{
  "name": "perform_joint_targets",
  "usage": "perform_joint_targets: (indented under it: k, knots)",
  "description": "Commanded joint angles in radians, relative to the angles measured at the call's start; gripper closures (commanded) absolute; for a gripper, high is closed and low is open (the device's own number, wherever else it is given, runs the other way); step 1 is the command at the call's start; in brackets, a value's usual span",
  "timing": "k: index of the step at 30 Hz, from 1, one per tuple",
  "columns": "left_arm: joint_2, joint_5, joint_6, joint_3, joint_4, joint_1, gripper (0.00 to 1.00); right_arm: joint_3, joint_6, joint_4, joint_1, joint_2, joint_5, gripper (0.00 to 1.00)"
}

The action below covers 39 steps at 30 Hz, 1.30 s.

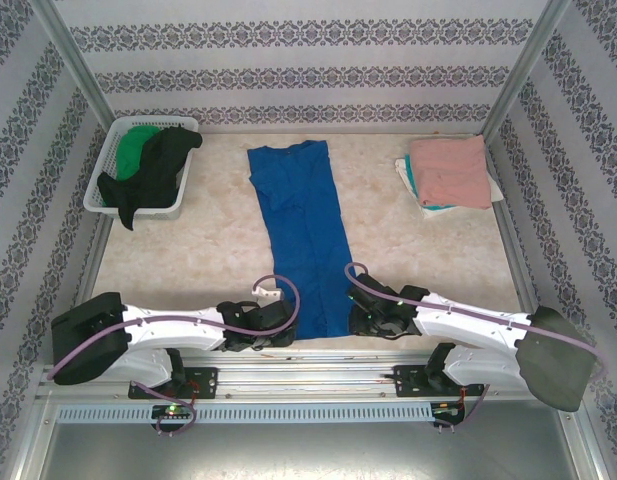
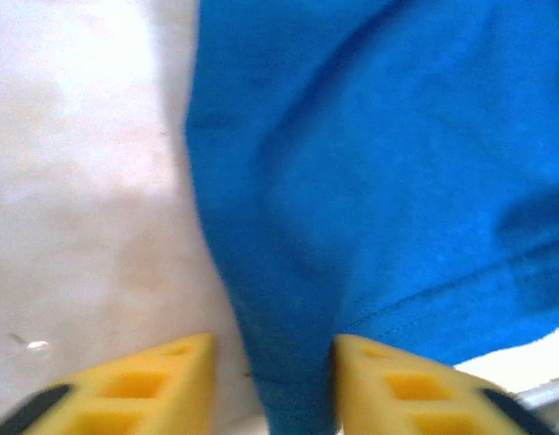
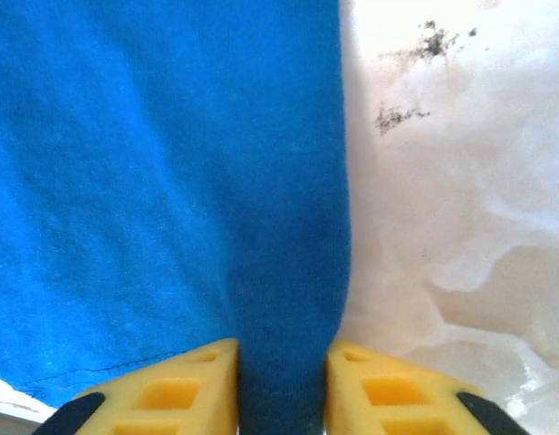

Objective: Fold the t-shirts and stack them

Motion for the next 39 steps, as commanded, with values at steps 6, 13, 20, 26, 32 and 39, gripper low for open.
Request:
perform_joint_targets:
  k: [6,13,20,26,32,39]
  knots:
    - [-0.078,0.041,0.016,-0.046,0.159,-0.009,0.97,-0.010,0.000,-0.015,-0.006,-0.067,0.012,0.85]
    - [-0.197,0.040,0.025,-0.078,0.171,-0.006,1.00,0.043,-0.023,-0.103,-0.006,-0.167,0.025,0.97]
    - [-0.379,-0.001,0.046,-0.069,0.085,-0.006,1.00,0.147,-0.063,-0.196,-0.011,-0.240,0.045,1.00]
    - [-0.473,-0.079,0.130,0.012,0.002,0.010,1.00,0.332,-0.113,-0.250,-0.012,-0.229,0.104,1.00]
    - [-0.448,0.026,0.250,0.102,-0.001,0.211,1.00,0.500,-0.219,-0.215,-0.126,-0.120,0.128,1.00]
    - [-0.269,0.193,0.381,0.236,0.051,0.473,1.00,0.664,-0.312,-0.130,-0.295,0.126,-0.005,1.00]
